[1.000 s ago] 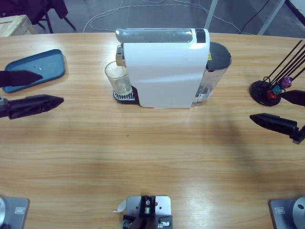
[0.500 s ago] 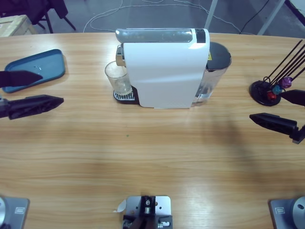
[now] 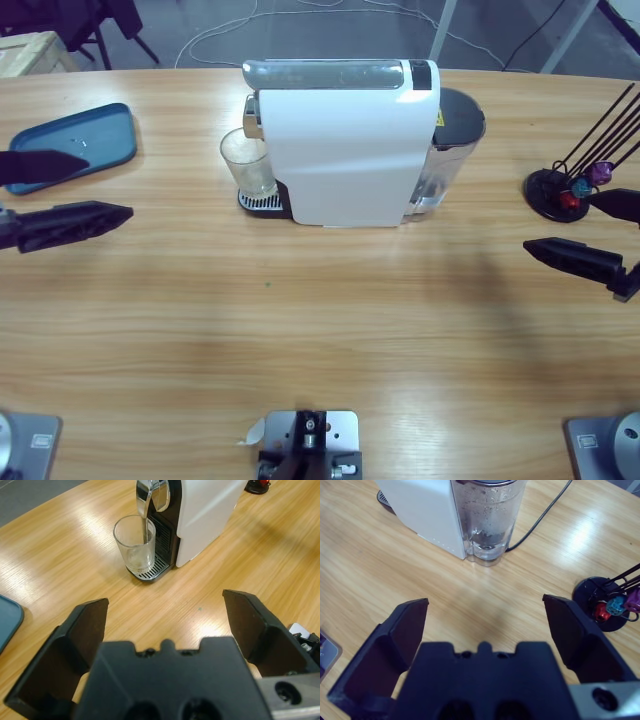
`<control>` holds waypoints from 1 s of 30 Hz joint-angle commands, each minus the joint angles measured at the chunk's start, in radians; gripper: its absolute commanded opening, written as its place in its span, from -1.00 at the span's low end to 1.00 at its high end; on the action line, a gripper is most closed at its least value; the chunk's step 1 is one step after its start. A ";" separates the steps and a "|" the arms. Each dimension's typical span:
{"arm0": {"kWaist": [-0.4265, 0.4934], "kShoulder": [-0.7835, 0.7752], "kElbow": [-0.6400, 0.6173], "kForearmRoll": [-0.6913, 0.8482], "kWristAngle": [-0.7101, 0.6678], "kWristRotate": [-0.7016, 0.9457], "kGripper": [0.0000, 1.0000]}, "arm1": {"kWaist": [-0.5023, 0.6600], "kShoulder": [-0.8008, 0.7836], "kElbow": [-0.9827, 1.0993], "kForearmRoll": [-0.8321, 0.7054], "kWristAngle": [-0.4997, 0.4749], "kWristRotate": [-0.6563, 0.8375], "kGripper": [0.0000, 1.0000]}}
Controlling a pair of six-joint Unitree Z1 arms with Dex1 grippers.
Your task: Pour coffee
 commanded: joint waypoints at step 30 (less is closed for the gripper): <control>0.356 0.312 -0.042 -0.098 -0.520 0.475 1.00 | 0.010 0.088 0.029 -0.024 0.023 -0.001 1.00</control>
